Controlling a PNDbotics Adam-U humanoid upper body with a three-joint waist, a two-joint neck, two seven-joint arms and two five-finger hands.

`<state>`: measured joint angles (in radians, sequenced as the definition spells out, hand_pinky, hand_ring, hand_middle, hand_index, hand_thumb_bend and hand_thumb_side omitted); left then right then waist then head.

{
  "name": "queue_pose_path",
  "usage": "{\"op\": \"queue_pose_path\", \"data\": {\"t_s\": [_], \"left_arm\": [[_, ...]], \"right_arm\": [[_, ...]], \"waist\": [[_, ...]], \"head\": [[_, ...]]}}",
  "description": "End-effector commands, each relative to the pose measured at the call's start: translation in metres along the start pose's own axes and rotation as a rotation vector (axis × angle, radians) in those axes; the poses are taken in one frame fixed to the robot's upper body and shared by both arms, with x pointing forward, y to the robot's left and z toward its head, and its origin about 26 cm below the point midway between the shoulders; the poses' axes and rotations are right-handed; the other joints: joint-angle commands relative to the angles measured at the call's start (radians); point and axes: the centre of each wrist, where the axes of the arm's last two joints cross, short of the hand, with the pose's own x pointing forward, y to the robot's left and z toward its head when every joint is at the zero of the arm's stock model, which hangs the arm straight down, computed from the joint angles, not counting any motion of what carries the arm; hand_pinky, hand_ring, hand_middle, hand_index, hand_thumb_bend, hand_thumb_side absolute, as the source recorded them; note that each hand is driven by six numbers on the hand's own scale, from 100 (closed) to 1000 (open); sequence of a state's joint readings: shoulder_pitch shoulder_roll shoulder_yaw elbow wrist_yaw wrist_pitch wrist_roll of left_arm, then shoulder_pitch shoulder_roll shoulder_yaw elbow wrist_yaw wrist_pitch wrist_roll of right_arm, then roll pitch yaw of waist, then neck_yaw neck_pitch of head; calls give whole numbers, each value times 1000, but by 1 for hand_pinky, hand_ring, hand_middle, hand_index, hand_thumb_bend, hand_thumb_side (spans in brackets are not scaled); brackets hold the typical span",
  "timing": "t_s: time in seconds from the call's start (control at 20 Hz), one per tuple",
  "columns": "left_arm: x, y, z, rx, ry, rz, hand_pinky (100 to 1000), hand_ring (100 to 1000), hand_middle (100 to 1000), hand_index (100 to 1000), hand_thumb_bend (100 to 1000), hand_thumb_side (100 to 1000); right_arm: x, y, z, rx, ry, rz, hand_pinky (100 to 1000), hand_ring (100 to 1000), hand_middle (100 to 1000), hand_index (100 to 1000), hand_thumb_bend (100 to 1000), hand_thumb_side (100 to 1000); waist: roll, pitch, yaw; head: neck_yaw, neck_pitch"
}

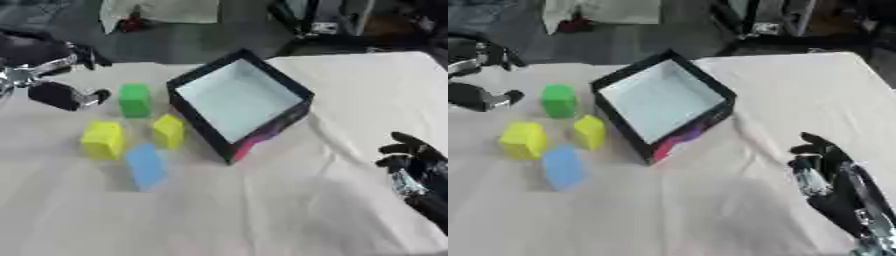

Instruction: Pick up objects on the table and place them in the box.

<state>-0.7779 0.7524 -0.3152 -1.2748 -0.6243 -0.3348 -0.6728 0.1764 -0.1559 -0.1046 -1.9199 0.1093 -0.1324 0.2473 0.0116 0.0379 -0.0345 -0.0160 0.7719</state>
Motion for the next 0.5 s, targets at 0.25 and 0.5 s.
{"op": "queue_pose_path", "data": {"t_s": [0.25, 0.5], "left_arm": [[1, 27, 20, -127, 62, -61, 817, 751, 786, 890, 352, 636], [-3, 14, 18, -183, 97, -54, 816, 752, 785, 890, 367, 643]], "right_arm": [[3, -6, -1, 5, -10, 29, 829, 654, 688, 889, 100, 438], [3, -6, -1, 5, -10, 29, 829, 654, 688, 889, 100, 438]], "waist": [[11, -25, 1], [11, -24, 1]], "head": [[-7, -2], [-9, -2]]}}
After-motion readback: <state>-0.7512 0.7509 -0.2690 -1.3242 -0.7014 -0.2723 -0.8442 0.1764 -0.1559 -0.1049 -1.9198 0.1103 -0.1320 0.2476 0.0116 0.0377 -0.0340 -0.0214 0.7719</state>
